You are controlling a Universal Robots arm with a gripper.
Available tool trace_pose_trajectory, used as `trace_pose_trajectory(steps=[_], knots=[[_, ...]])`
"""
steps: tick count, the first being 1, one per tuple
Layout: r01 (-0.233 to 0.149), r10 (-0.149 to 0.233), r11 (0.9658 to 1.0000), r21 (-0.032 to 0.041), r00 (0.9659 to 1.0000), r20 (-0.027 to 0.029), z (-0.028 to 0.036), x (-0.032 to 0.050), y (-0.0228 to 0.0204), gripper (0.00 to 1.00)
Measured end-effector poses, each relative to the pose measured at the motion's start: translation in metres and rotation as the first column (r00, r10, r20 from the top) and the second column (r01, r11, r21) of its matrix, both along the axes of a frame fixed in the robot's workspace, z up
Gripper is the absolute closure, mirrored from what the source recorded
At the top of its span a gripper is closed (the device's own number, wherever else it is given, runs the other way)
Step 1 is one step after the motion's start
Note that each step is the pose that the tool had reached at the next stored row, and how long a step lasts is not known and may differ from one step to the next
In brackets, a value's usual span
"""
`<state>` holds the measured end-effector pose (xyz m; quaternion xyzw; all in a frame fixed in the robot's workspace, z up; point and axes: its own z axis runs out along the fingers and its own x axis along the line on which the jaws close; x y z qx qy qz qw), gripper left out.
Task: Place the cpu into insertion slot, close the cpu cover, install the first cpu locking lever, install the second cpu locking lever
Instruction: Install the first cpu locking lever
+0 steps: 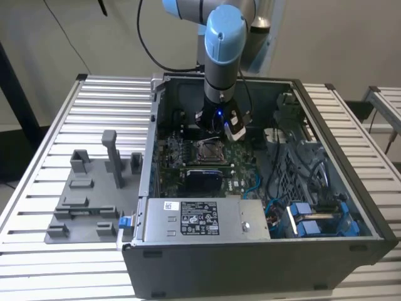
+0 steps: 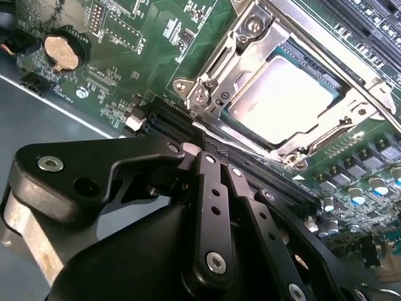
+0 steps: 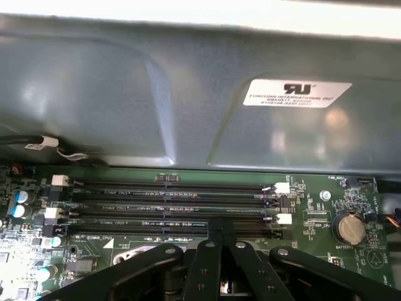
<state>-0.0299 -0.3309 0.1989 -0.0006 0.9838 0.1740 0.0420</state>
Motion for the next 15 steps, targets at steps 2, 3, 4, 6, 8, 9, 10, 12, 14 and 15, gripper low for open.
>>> trace_pose_trajectory(steps=[2, 3, 4, 6, 8, 9, 10, 12, 14, 15], knots=[[0.000, 0.000, 1.0000, 0.0012, 1.0000, 0.0002, 0.0037, -0.0020, 0.0001, 0.89], [0.000, 0.000, 1.0000, 0.0015, 1.0000, 0.0003, 0.0055, -0.0043, 0.0002, 0.89], [0.000, 0.000, 1.0000, 0.0018, 1.0000, 0.0005, 0.0072, -0.0069, 0.0004, 0.89], [0.000, 0.000, 1.0000, 0.0022, 1.0000, 0.0006, 0.0122, -0.0122, 0.0007, 0.89], [0.000, 0.000, 1.0000, 0.0027, 1.0000, 0.0006, 0.0187, -0.0173, 0.0011, 0.89], [0.000, 0.000, 1.0000, 0.0029, 1.0000, 0.0007, 0.0227, -0.0197, 0.0013, 0.89], [0.000, 0.000, 1.0000, 0.0029, 1.0000, 0.0007, 0.0269, -0.0219, 0.0015, 0.89], [0.000, 0.000, 1.0000, 0.0030, 1.0000, 0.0007, 0.0343, -0.0274, 0.0017, 0.89], [0.000, 0.000, 1.0000, 0.0033, 1.0000, 0.0014, 0.0373, -0.0341, 0.0018, 0.89], [0.000, 0.000, 1.0000, 0.0033, 1.0000, 0.0023, 0.0375, -0.0374, 0.0018, 0.89]])
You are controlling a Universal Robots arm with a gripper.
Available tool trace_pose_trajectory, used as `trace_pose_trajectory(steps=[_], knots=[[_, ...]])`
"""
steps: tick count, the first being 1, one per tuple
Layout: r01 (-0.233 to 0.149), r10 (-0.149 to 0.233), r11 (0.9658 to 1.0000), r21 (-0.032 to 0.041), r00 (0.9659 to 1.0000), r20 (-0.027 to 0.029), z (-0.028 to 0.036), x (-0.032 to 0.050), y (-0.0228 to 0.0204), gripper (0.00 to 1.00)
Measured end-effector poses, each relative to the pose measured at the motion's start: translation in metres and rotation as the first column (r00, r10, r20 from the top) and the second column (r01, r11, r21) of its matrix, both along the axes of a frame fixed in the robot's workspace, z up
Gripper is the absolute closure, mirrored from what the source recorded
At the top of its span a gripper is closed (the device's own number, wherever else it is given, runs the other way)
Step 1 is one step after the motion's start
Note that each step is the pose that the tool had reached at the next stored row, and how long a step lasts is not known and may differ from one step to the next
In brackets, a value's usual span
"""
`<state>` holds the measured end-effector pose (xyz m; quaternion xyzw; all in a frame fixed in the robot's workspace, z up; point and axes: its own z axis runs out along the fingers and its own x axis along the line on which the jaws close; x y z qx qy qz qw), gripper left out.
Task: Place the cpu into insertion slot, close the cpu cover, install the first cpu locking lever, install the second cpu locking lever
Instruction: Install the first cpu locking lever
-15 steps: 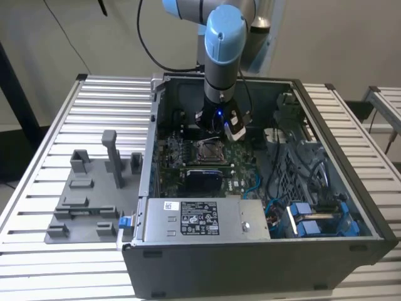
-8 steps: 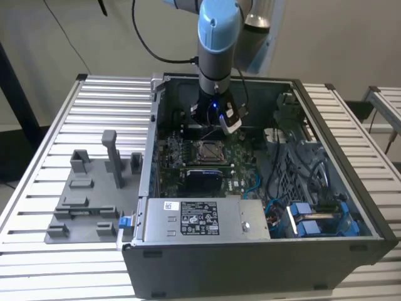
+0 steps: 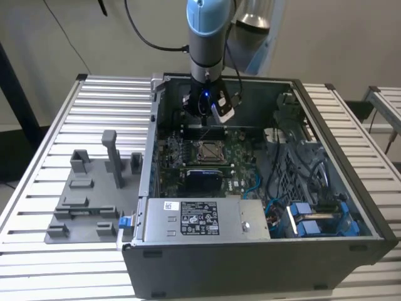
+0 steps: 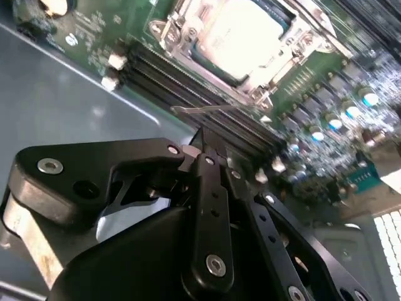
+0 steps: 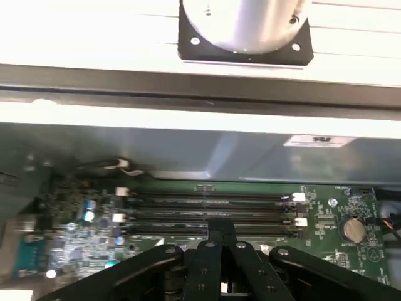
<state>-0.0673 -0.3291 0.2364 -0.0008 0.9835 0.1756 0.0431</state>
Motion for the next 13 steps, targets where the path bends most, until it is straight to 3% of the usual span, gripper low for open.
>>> trace_pose_trajectory(steps=[3, 6, 13], knots=[[-0.003, 0.003, 1.0000, -0.0021, 1.0000, 0.0025, -0.0016, -0.0065, 0.0001, 0.89], [-0.010, 0.010, 1.0000, -0.0030, 0.9999, 0.0049, -0.0048, -0.0070, -0.0004, 0.89], [-0.023, 0.023, 0.9997, -0.0035, 0.9997, 0.0051, -0.0132, -0.0071, -0.0077, 0.89]])
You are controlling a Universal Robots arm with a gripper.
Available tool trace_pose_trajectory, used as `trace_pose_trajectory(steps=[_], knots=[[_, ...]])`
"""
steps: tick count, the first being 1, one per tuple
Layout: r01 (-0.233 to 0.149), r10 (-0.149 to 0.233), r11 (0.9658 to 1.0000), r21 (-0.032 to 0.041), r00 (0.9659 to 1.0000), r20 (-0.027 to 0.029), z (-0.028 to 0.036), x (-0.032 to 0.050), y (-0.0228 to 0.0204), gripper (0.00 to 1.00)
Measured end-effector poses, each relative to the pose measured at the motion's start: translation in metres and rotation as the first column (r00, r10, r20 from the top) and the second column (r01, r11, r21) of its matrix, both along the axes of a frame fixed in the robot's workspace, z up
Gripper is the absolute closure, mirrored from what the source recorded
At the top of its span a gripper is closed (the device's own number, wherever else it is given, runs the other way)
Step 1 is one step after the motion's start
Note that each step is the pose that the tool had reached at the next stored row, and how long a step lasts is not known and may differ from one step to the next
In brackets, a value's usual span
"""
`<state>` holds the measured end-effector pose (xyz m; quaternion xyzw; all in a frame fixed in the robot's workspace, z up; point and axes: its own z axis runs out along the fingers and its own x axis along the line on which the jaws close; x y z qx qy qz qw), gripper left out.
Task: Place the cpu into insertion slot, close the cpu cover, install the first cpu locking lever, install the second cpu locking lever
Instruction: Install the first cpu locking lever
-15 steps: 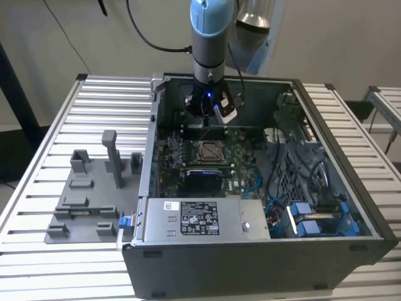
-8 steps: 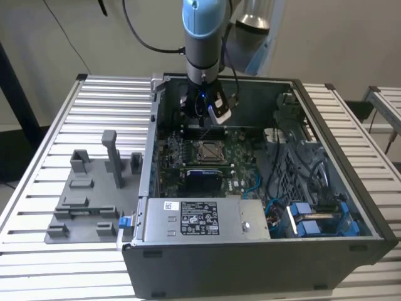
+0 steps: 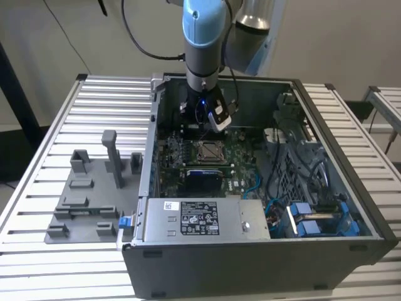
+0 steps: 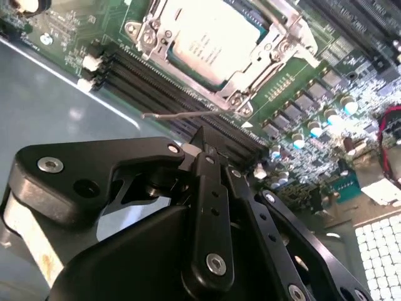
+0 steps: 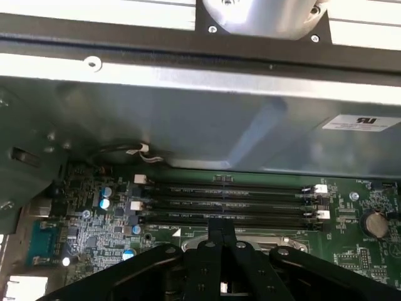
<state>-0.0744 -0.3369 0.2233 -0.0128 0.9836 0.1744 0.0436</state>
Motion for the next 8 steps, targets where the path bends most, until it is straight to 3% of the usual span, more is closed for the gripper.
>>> trace_pose_trajectory(steps=[8], knots=[[-0.009, 0.009, 1.0000, -0.0005, 1.0000, 0.0016, -0.0078, 0.0031, -0.0005, 0.89]])
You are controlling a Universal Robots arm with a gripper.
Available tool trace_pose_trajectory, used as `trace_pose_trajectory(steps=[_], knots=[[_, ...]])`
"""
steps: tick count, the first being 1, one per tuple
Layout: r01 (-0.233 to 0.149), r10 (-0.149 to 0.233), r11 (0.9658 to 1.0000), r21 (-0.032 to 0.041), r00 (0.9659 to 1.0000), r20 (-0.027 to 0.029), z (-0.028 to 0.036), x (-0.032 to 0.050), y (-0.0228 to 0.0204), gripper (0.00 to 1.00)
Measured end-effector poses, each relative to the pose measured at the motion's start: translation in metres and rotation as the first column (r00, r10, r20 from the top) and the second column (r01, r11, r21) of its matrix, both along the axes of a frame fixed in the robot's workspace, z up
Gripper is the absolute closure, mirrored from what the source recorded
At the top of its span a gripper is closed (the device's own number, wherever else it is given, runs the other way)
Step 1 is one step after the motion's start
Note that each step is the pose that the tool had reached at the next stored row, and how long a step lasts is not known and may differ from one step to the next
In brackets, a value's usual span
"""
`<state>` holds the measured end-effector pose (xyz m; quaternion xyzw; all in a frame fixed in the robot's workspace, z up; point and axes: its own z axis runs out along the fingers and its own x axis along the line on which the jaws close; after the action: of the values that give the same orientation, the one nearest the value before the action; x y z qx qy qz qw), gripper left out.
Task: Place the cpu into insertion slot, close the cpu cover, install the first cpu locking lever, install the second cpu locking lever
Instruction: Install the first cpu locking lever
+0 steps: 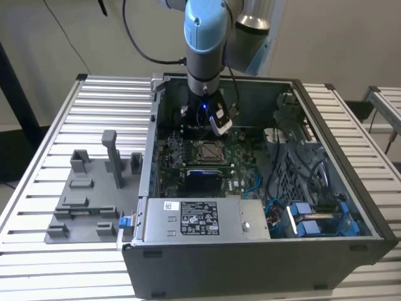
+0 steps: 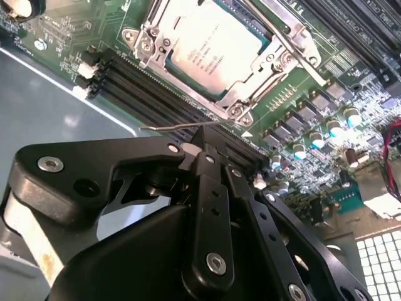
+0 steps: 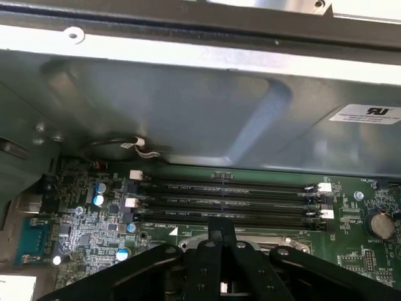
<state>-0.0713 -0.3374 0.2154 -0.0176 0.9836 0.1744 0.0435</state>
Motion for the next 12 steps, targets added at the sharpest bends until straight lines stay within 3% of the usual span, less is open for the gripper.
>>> trace_pose_trajectory(steps=[12], knots=[[-0.007, 0.007, 1.0000, -0.0001, 1.0000, 0.0001, -0.0091, 0.0107, 0.0000, 0.89]])
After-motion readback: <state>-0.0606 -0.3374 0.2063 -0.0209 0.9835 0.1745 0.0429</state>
